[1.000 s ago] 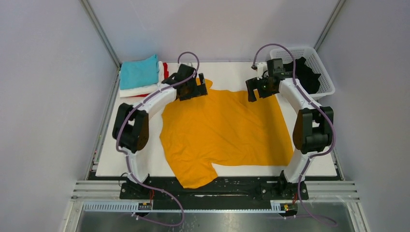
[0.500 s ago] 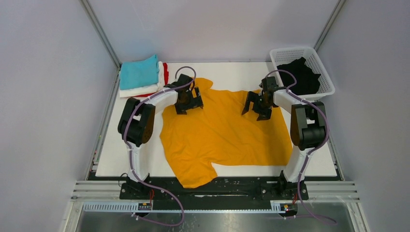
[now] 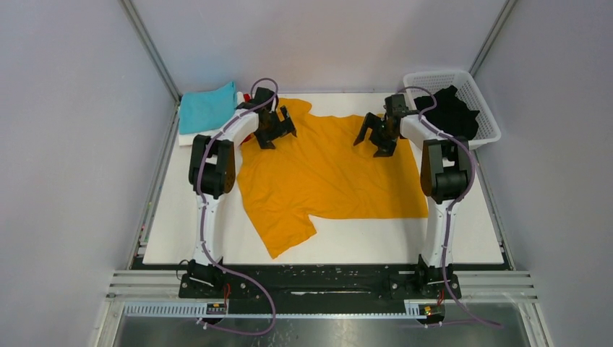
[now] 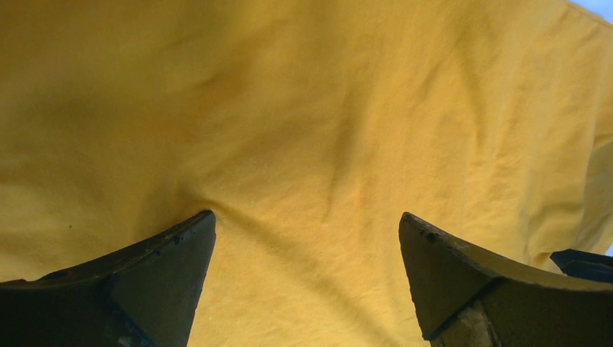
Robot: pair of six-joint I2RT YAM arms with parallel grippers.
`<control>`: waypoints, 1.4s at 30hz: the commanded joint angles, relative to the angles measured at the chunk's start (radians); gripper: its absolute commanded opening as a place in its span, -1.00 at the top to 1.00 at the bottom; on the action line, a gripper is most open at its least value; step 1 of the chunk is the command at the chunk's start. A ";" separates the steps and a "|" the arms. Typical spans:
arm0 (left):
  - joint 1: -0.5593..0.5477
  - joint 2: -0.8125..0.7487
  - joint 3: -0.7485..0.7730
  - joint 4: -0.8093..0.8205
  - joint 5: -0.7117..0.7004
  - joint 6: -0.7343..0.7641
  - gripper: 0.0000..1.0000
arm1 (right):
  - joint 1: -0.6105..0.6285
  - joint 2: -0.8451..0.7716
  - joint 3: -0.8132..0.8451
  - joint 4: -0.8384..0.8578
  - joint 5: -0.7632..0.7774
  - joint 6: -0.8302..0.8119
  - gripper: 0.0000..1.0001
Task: Fold and stack the t-shirts
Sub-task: Flatten out the tshirt
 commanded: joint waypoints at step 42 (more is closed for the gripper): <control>-0.588 -1.408 -1.472 0.082 -0.254 -0.316 -0.71 | 0.001 -1.453 -1.094 0.165 0.541 0.159 -0.99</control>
